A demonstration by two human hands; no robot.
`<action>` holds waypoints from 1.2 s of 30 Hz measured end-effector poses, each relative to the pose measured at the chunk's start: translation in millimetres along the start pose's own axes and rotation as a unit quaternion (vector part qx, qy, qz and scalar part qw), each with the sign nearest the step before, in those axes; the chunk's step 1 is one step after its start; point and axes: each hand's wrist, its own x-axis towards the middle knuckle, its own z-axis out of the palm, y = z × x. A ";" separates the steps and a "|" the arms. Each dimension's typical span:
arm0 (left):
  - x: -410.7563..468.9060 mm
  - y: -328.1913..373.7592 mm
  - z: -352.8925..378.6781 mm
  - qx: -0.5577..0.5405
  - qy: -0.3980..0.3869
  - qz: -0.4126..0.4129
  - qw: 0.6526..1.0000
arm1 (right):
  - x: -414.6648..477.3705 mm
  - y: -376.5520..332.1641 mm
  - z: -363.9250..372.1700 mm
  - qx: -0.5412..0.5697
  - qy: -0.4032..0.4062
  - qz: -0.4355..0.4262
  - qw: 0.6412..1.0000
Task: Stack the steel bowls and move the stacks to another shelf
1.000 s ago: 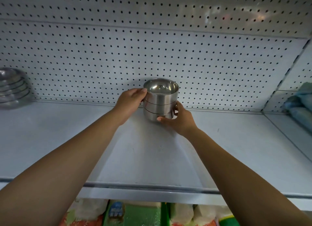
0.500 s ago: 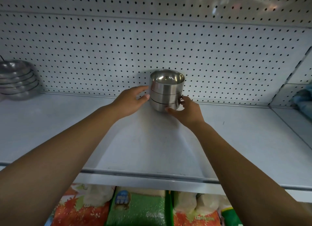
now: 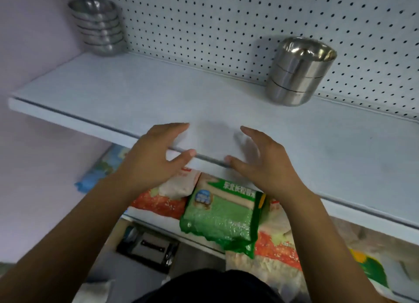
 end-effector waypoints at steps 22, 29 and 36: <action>-514.1 -111.1 -123.6 0.050 0.239 -0.527 0.814 | -159.0 -333.4 289.0 0.049 -0.450 -0.314 0.835; -615.7 -63.5 -112.0 0.066 0.335 -0.655 0.674 | -228.0 -422.1 352.4 -0.016 -0.553 -0.456 0.698; -669.8 -28.0 -95.5 0.041 0.393 -0.757 0.520 | -308.0 -499.5 405.5 -0.034 -0.617 -0.555 0.558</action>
